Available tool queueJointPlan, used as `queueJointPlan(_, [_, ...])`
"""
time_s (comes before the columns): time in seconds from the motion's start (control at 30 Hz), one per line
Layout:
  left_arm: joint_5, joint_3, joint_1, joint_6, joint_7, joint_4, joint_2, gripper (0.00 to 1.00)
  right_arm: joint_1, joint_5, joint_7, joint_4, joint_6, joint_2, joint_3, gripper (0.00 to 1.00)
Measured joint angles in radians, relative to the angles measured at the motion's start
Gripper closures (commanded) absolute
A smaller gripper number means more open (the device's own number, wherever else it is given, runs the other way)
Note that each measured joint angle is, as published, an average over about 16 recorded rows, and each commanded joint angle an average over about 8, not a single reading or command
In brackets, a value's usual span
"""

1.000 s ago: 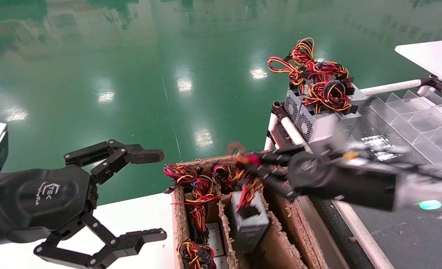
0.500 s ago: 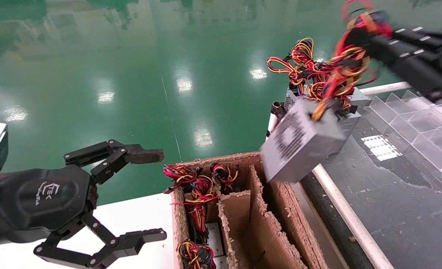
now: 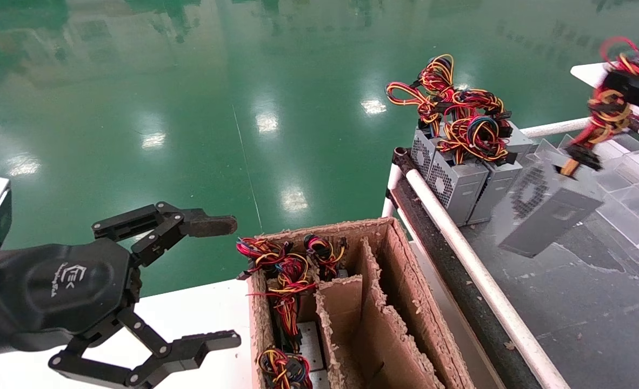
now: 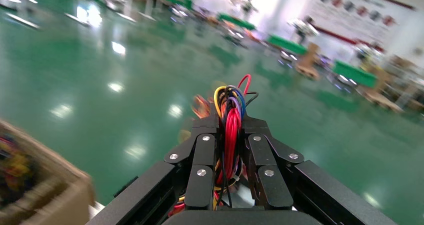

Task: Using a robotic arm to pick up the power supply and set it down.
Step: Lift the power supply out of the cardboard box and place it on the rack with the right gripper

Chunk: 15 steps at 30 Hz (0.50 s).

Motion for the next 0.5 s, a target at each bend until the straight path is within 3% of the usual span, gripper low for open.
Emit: queueJointPlan(0.5, [0.0,0.0,0.0,0.0,0.0,0.0,0.0,0.0,0.229,-0.198,-0.153,-0.31,0.033,-0.079,-0.1,1.0])
